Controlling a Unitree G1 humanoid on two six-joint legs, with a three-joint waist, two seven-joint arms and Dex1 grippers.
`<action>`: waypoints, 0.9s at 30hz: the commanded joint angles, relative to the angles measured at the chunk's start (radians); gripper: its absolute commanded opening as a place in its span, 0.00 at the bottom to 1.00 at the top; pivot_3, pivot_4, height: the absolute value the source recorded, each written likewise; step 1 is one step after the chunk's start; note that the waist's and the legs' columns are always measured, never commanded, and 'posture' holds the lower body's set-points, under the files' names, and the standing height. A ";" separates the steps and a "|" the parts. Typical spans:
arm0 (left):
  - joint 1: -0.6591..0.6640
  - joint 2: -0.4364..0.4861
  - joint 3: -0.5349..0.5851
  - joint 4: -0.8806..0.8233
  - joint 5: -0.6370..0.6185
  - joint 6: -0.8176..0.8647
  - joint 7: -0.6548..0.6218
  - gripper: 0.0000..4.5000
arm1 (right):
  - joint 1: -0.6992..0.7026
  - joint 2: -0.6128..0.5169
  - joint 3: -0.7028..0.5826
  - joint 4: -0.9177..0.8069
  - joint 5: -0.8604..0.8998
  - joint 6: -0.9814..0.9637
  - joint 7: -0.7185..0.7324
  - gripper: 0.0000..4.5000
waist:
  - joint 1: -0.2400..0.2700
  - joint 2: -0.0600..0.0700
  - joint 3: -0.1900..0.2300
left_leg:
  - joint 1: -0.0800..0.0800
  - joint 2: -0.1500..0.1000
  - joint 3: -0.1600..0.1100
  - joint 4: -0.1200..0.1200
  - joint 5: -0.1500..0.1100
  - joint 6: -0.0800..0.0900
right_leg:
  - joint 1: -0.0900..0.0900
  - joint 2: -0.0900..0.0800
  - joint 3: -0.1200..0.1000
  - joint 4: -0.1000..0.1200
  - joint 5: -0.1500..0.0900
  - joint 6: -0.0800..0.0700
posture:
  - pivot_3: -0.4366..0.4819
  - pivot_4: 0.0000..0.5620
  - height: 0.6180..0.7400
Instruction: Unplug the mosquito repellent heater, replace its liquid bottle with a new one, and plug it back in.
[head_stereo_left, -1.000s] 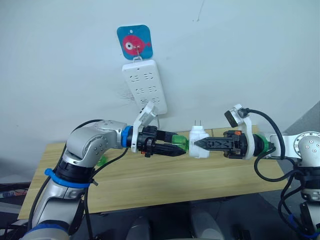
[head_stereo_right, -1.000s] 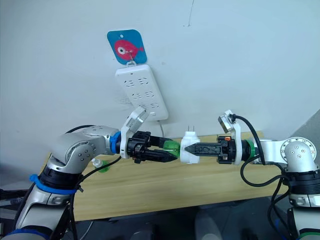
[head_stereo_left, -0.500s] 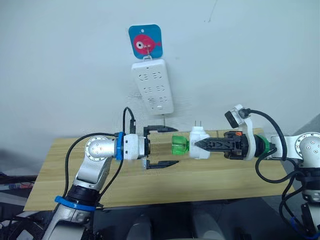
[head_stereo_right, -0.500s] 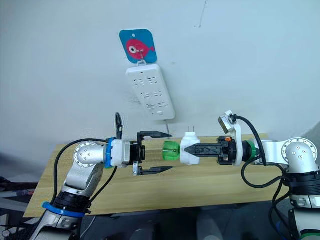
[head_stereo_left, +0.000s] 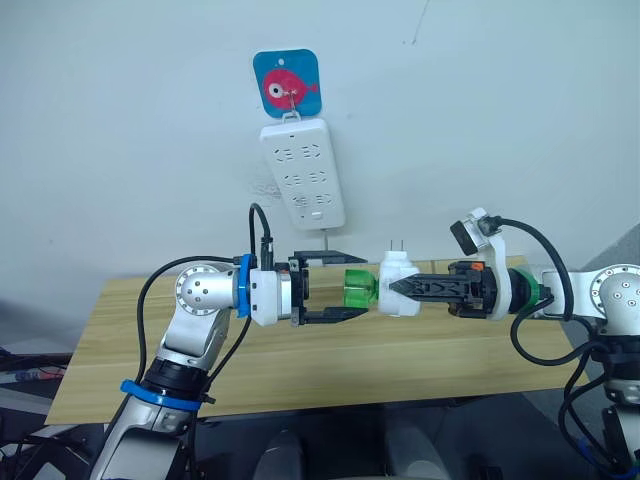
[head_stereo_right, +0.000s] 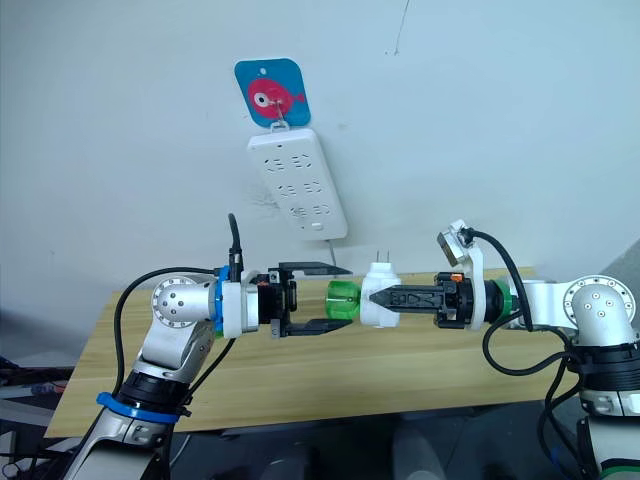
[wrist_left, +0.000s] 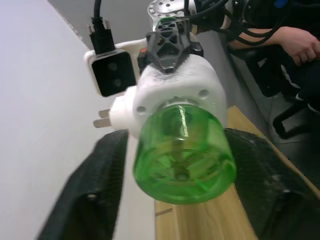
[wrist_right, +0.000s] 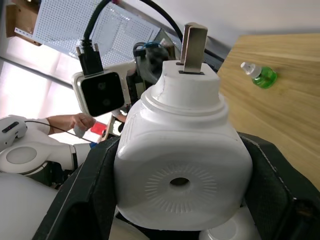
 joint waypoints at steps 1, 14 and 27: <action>-0.031 0.033 -0.002 -0.053 -0.049 0.186 0.031 0.50 | 0.007 -0.003 -0.025 -0.027 0.015 -0.009 0.008 0.67 | 0.000 0.000 0.000 | 0.000 0.000 0.000 0.000 0.000 0.000 | 0.000 0.000 0.000 0.000 0.000 0.000 | 0.33 0.21 0.95; -0.320 0.183 0.054 -0.057 -0.555 1.446 0.129 0.50 | 0.021 -0.016 -0.015 -0.081 -0.027 -0.010 0.039 0.67 | -0.025 -0.001 0.001 | 0.000 0.000 -0.002 -0.001 0.000 0.000 | 0.000 0.001 -0.002 0.000 -0.001 0.000 | 0.34 0.24 0.95; -0.016 0.190 0.011 -0.114 -0.114 0.554 -0.052 0.93 | 0.019 -0.020 -0.022 -0.067 0.000 -0.006 0.016 0.67 | -0.014 0.000 0.000 | 0.001 0.001 0.001 -0.003 0.000 0.000 | 0.000 0.001 0.001 -0.002 -0.001 0.000 | 0.35 0.24 0.95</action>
